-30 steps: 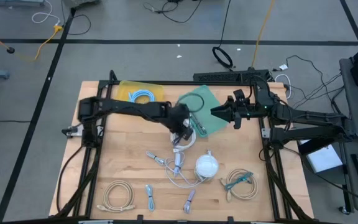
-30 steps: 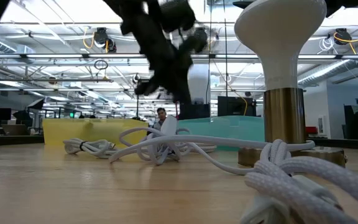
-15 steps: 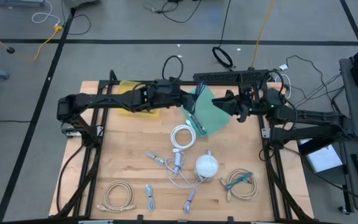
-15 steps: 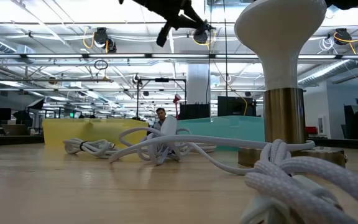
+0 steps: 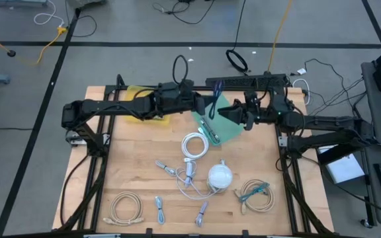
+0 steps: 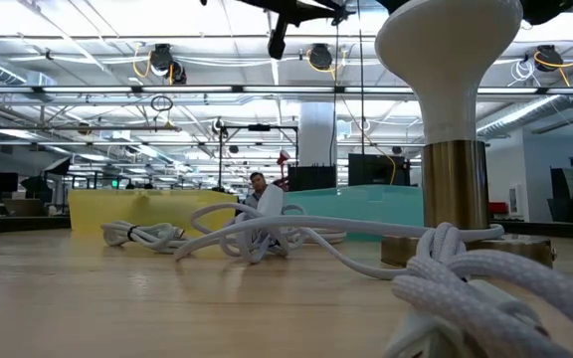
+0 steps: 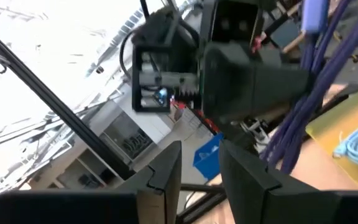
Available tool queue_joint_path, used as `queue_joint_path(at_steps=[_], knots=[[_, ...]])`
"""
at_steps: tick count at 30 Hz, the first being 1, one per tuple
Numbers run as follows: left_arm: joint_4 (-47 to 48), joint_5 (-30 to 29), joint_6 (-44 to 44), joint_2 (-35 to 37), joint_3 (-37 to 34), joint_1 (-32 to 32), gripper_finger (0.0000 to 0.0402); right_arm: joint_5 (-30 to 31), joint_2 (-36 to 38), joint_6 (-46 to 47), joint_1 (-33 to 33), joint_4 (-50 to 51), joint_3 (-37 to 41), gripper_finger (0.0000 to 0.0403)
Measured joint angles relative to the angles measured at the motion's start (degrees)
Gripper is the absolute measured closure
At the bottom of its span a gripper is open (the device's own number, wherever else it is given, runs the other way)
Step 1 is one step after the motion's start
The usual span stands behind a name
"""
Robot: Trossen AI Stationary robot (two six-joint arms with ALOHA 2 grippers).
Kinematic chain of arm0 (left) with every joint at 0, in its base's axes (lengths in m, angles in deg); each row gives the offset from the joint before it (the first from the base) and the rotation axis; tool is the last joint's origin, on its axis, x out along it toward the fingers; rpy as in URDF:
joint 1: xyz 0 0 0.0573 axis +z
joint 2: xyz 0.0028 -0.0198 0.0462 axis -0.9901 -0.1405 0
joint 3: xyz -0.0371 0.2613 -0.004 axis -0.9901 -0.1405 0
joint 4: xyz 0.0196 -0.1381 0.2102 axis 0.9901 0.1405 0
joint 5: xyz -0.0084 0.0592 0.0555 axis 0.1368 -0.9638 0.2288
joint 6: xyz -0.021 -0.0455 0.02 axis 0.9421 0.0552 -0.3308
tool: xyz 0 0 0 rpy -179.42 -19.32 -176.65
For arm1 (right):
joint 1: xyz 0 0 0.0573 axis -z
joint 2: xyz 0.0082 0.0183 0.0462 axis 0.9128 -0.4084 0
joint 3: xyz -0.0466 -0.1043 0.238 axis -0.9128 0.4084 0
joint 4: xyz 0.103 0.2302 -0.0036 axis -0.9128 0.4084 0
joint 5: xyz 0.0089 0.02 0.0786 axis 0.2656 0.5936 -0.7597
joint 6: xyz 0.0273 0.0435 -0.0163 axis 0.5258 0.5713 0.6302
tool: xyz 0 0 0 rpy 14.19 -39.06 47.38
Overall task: Pick & Place USB Port
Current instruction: Put the dark blue charger cable into the green bin
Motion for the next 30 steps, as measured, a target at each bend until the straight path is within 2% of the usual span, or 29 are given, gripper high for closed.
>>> queue_joint_path(at_steps=[18, 22, 26, 30], knots=[[2.7, 5.3, 0.5, 0.0, 0.0, -3.5, 0.0398, 1.5, 0.0, 0.4, 0.9, -1.2, 0.0, 0.0306], [2.3, 5.3, -0.2, 0.0, 0.0, -3.6, 0.0398, 1.5, 0.0, 0.6, 0.9, -0.7, 0.0, 0.0333], [1.4, 6.6, -0.7, 0.0, 0.0, -3.6, 0.0395, 1.3, 0.0, 0.5, 0.8, 0.4, 0.0, 0.0392], [0.6, 7.2, -1.2, 0.0, 0.0, -3.6, 0.0377, 1.3, 0.0, 0.9, 0.8, 0.7, 0.0, 0.0400]])
